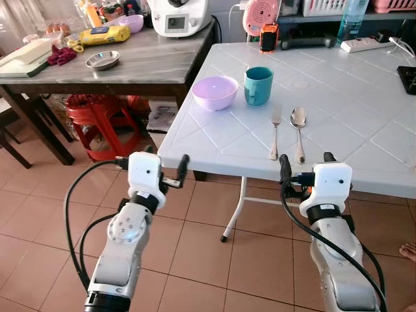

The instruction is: Setting the table

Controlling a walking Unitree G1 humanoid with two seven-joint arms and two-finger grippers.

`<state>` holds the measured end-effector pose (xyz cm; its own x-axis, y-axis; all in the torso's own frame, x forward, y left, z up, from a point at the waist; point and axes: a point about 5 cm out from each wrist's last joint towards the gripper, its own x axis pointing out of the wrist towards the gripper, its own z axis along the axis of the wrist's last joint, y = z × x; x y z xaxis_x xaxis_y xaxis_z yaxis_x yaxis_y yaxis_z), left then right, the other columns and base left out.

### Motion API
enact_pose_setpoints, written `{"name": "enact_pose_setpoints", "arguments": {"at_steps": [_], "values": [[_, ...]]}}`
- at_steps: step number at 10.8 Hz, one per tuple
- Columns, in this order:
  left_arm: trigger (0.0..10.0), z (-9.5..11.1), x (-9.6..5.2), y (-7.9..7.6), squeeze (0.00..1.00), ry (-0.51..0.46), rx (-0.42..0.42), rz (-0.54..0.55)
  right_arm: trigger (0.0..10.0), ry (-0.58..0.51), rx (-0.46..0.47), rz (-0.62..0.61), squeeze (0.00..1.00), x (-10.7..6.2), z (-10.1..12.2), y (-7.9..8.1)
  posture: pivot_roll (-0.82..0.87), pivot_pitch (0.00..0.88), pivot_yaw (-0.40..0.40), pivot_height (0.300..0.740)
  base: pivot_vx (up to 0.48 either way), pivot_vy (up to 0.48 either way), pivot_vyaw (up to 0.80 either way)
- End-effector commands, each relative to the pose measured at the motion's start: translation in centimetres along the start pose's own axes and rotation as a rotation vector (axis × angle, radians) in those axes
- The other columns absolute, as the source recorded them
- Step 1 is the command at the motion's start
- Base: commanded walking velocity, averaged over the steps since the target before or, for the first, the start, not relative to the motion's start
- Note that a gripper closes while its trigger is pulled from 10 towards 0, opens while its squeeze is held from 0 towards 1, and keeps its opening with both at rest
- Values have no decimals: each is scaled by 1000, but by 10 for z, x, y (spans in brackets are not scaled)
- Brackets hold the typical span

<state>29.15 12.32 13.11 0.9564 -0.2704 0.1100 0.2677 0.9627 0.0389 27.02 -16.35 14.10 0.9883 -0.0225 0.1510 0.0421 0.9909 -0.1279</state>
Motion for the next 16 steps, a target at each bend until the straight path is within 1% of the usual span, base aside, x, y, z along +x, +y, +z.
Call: {"name": "enact_pose_setpoints", "arguments": {"at_steps": [1, 4, 7, 10, 12, 13, 15, 16], "values": [[10000, 0, -3, 3, 0, 5, -4, 1, 10000, -16, 10, 0, 0, -1, 3, 1, -93, 79, 128, 740, 319, 0, 0], [10000, -4, -6, 3, 0, 18, -18, -10, 10000, -11, 13, 1, 0, -3, 3, 0, -96, 83, 127, 740, 355, 0, 0], [10000, -17, -18, 16, 0, 66, -5, 40, 10000, 15, 23, -3, 0, -7, -4, 0, -94, 79, 122, 740, 361, 0, 0], [10000, -17, -18, 16, 0, 67, -11, 52, 10000, 16, 24, 8, 0, -5, -4, 1, -87, 77, 114, 740, 356, 0, 0], [10000, -18, -18, 16, 0, 68, -10, 52, 10000, 11, 27, 4, 0, -2, -2, -1, -88, 80, 114, 740, 337, 0, 0], [10000, -17, -18, 16, 0, 65, -16, 56, 10000, 15, 32, 23, 0, -3, -3, 1, -87, 80, 114, 740, 277, 0, 0], [10000, -16, -19, 15, 0, 51, 1, 48, 10000, 22, 50, 62, 0, -4, -3, 10, -83, 82, 116, 740, 0, 0, 0], [10000, -21, -25, 16, 0, 73, 6, 13, 10000, 24, 68, 76, 0, -6, -3, 16, -78, 87, 120, 740, 0, 0, 0]]}}
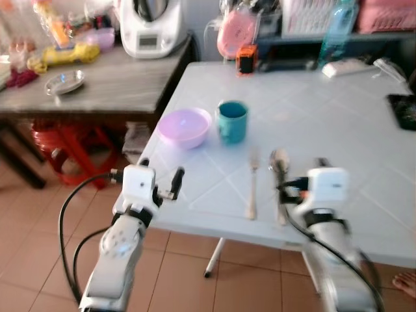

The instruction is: Setting the table

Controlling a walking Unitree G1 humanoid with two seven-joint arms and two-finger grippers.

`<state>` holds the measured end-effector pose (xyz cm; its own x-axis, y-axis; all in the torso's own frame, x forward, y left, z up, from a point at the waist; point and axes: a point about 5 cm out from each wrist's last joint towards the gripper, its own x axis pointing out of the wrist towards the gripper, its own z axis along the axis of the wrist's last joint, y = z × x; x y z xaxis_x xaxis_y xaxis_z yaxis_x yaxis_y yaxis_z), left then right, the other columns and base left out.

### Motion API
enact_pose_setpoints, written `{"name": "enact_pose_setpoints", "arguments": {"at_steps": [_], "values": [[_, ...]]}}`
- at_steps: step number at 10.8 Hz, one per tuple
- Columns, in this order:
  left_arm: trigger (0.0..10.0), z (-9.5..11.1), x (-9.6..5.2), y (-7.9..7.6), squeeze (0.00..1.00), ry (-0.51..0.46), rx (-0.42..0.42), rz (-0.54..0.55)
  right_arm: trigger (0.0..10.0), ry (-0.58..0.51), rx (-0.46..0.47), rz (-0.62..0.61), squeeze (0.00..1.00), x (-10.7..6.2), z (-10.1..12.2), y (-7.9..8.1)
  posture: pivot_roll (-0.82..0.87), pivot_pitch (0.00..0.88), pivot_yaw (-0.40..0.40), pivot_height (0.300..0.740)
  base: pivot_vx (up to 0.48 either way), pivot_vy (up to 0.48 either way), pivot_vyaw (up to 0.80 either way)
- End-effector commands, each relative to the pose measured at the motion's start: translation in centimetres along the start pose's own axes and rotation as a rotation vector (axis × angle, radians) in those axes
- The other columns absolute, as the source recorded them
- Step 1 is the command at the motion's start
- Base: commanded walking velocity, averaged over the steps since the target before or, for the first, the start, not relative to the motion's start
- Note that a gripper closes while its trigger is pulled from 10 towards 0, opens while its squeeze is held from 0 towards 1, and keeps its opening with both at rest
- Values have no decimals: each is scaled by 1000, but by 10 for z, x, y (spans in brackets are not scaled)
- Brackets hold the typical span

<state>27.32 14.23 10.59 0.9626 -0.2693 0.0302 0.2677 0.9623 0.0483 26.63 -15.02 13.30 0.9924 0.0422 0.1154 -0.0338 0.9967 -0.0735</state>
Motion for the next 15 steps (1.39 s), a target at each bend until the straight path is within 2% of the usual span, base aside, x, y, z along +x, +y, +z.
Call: {"name": "enact_pose_setpoints", "arguments": {"at_steps": [1, 5, 6, 8, 9, 10, 11, 15], "values": [[10000, 0, -5, 5, 0, 0, 20, -15, 10000, -1, 19, 20, 0, -1, 2, 4, -75, 90, 120, 740, 0, 0, 0], [10000, -2, -19, 6, 0, 29, 39, -209, 10000, 68, 78, 50, 0, 9, 0, 27, -51, 110, 135, 740, 0, 0, 0], [10000, -3, -21, 3, 0, 33, 55, -252, 10000, 111, 136, 31, 0, 12, -4, 31, -48, 114, 137, 740, 0, 0, 0], [10000, -3, -21, 1, 0, 36, 33, -272, 10000, 142, 146, 13, 0, 13, -9, 33, -44, 124, 141, 740, 0, 0, 0], [10000, -2, -22, -4, 0, 31, 37, -349, 10000, 139, 87, 35, 0, 13, -10, 32, -42, 126, 139, 740, 0, 0, 0], [10000, -6, -25, -5, 0, 49, 35, -367, 10000, 150, 81, 15, 0, 12, -14, 29, -44, 127, 141, 740, 0, 0, 0], [10000, -8, -27, -6, 0, 54, 26, -367, 10000, 191, 184, -8, 0, 11, -18, 28, -44, 126, 141, 740, 0, 0, 0], [10000, -16, -27, -5, 0, 68, 16, -402, 10000, 208, 207, -64, 0, 23, -15, 27, -50, 123, 140, 740, 0, 0, 0]]}}
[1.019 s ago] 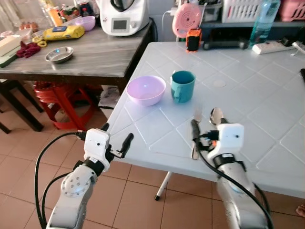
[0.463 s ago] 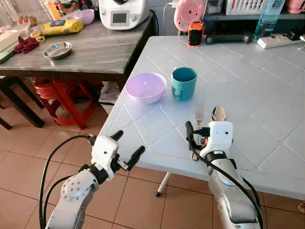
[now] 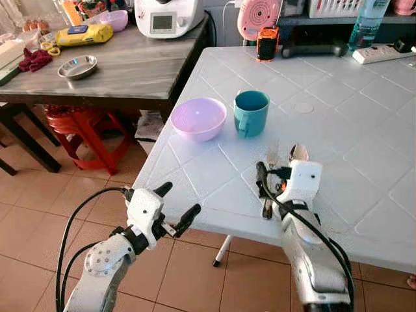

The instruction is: Setting the table

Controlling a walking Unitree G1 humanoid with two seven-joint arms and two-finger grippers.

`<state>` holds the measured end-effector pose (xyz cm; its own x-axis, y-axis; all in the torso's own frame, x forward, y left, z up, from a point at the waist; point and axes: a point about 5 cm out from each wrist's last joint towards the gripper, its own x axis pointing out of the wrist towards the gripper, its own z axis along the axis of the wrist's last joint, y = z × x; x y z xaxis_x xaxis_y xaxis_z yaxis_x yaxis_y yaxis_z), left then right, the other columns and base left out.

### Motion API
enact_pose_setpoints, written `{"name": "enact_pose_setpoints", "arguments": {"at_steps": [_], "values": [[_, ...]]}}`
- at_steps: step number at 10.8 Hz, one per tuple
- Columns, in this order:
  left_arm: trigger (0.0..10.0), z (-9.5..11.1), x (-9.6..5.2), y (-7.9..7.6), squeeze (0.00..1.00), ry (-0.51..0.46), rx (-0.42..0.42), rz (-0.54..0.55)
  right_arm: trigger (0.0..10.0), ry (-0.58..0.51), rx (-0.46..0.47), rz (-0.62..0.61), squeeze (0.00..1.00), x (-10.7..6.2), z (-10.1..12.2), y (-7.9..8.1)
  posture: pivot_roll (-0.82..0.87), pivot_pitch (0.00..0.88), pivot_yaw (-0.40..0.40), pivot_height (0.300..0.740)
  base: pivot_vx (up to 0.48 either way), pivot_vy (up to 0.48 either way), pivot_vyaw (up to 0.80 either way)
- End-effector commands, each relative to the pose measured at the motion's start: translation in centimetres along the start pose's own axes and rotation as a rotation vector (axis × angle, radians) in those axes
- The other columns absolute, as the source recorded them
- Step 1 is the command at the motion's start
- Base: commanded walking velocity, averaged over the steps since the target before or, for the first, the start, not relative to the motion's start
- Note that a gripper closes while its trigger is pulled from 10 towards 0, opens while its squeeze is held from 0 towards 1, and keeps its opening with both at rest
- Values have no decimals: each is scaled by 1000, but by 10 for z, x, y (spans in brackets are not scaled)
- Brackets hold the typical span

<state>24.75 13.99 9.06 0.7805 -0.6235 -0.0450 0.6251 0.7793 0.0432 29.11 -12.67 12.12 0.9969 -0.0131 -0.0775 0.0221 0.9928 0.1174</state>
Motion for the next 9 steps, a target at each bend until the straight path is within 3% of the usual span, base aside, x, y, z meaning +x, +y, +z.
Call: {"name": "enact_pose_setpoints", "arguments": {"at_steps": [1, 4, 7, 9], "values": [[10000, -3, -4, 4, 0, 17, 12, 3, 10000, 34, 40, -26, 0, 3, -2, 5, -52, 123, 135, 740, 0, 0, 0], [10000, -8, -2, -1, 0, 20, 3, -3, 10000, 96, 79, -27, 0, 11, 5, 21, -47, 129, 131, 740, 0, 0, 0], [10000, -14, 0, -3, 0, 32, 3, -7, 10000, 144, 14, 41, 0, 7, 4, 41, -48, 132, 135, 740, 0, 0, 0], [10000, -18, 1, -3, 0, 37, 1, -11, 10000, 218, 19, 57, 0, 8, -7, 43, -46, 125, 131, 740, 0, 0, 0]]}}
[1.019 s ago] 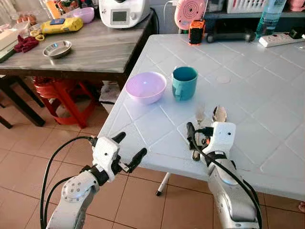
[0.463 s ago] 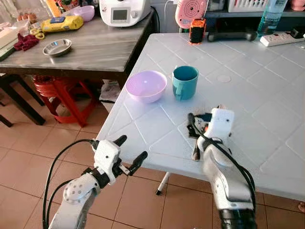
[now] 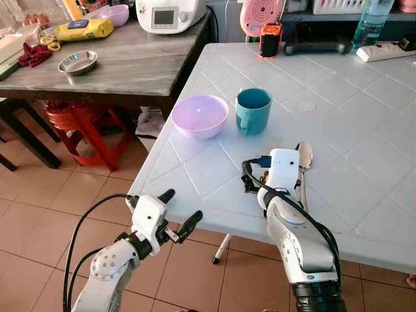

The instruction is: Setting the table

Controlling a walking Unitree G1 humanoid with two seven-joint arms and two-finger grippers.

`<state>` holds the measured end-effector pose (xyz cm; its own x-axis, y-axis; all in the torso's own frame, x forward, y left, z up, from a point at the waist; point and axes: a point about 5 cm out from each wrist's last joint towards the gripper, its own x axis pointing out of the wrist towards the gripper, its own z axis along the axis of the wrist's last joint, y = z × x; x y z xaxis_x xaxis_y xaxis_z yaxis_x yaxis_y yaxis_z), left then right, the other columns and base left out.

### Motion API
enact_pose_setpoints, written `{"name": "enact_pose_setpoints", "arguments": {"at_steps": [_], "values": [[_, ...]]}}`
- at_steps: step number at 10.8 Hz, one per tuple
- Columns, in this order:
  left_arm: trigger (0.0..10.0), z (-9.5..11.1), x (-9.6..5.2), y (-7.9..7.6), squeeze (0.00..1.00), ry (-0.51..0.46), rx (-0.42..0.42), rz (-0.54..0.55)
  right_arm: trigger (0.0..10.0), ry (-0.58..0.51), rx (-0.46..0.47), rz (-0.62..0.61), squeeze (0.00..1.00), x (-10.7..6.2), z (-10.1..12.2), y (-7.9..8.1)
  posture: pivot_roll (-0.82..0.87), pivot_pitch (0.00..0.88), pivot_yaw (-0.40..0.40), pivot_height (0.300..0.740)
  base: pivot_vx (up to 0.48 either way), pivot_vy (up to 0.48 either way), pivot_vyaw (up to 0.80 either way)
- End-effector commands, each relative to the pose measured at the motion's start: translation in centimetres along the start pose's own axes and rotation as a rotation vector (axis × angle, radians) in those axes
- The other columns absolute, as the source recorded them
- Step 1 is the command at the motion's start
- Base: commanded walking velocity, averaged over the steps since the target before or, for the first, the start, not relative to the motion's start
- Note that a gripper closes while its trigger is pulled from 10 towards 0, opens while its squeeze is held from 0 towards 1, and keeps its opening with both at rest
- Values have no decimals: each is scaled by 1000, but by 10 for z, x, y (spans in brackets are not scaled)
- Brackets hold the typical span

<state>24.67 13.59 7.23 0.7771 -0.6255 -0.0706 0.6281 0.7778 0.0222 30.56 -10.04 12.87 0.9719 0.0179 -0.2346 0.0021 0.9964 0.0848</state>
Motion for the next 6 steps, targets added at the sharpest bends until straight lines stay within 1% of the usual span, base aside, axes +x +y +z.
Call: {"name": "enact_pose_setpoints", "arguments": {"at_steps": [1, 2, 4, 5, 6], "values": [[10000, -3, -2, 3, 0, 16, 21, -5, 2706, 114, -9, 23, 0, -3, -20, 15, -41, 124, 128, 740, 0, 0, 0], [10000, -3, -2, 3, 0, 19, 21, -8, 0, 145, -25, 4, 0, -4, -25, 13, -37, 126, 129, 740, 0, 0, 0], [10000, 0, -2, 1, 0, -6, 17, -26, 0, 216, -52, -35, 0, -11, -37, -2, -33, 135, 134, 740, 0, 0, 0], [10000, 15, 0, 1, 0, -53, 23, -43, 0, 232, -41, -52, 0, -16, -39, -9, -37, 138, 136, 740, 0, 0, 0], [10000, 31, 2, -2, 0, -95, 4, -79, 0, 240, -46, -58, 0, -20, -41, -14, -43, 140, 135, 740, 0, 0, 0]]}}
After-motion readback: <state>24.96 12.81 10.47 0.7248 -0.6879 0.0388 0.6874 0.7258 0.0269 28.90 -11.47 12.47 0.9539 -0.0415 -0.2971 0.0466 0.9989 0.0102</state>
